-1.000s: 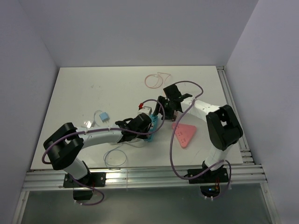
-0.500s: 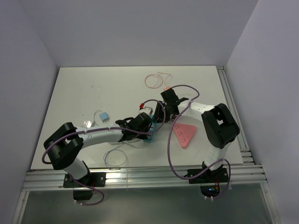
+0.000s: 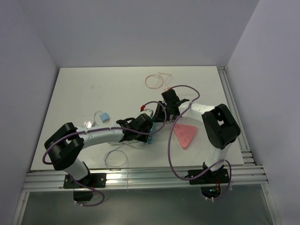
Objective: Insert the plug
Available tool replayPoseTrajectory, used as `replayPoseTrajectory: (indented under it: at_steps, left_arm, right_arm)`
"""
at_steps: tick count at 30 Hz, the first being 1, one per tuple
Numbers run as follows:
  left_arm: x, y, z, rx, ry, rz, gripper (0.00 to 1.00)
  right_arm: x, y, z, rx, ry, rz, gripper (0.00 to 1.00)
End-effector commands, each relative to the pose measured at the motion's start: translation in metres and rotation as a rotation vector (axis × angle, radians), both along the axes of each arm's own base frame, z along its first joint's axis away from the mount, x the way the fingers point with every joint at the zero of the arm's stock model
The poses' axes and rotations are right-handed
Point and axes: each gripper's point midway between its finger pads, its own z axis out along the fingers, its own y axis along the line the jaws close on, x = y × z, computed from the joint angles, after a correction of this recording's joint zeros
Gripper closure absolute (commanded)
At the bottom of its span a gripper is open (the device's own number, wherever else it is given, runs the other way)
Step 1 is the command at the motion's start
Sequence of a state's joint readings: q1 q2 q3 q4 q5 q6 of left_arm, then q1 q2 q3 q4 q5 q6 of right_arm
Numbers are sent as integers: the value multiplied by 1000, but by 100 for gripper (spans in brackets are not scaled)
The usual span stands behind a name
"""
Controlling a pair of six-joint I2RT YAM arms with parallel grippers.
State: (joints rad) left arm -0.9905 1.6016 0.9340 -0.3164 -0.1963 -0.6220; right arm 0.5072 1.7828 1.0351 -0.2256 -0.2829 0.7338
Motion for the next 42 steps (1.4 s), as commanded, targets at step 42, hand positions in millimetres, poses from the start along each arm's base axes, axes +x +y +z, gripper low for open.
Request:
replayPoseTrajectory:
  at_steps: [42]
  left_arm:
    - [8,5,29,8,24,9,74]
  right_arm:
    - [-15,-26,-41,-178,47,22,72]
